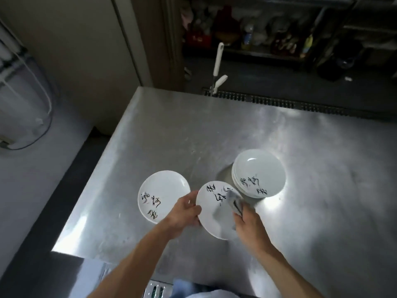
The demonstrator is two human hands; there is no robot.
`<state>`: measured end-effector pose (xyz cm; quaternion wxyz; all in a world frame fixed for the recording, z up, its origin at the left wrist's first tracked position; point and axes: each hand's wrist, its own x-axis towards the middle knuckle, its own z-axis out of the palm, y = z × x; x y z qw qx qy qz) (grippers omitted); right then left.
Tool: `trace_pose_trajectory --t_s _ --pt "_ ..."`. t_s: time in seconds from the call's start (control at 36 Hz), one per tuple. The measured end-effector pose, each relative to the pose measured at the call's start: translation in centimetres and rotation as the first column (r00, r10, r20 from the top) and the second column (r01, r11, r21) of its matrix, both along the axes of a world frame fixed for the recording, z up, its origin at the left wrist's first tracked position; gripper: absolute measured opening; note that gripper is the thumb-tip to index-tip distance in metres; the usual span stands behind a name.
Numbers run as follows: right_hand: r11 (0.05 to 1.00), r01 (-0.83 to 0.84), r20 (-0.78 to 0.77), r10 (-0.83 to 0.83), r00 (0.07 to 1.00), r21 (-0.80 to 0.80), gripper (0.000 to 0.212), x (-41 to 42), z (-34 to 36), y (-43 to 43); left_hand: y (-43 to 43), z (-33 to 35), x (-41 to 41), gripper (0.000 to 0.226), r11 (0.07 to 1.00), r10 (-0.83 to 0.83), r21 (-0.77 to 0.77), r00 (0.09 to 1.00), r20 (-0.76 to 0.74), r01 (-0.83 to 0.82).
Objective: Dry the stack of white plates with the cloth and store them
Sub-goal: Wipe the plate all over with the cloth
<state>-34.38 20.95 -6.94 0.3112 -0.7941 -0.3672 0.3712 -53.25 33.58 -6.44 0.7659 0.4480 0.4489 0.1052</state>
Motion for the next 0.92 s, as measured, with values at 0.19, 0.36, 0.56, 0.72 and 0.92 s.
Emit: trace_pose_trajectory --t_s 0.19,0.36,0.56,0.72,0.92 --pt "0.961 -0.073 0.066 0.094 0.993 -0.266 0.036 0.9 -2.5 -4.2 -3.3 -2.4 3.5 0.066 0.967 -0.248 -0.063 0.969 -0.016 0.246" --pt "0.927 -0.26 0.039 0.28 0.959 -0.269 0.054 0.2 -3.6 -4.0 -5.5 -4.1 4.9 0.057 0.962 -0.252 -0.123 0.967 -0.045 0.245" --pt "0.817 -0.542 0.03 0.557 0.83 -0.197 0.058 0.6 -3.0 -7.1 -5.3 -5.5 3.9 0.061 0.955 -0.181 -0.238 0.984 0.0 0.175" --pt "0.757 -0.586 0.22 0.649 0.728 -0.29 0.051 3.2 -4.6 -9.0 -5.0 -5.9 3.3 0.067 0.967 -0.162 -0.213 0.983 -0.089 0.14" --pt "0.813 -0.423 0.25 0.541 0.803 -0.4 0.063 1.6 -6.6 -3.5 -5.2 -4.6 3.6 0.059 0.971 -0.157 -0.193 0.984 -0.085 0.138"
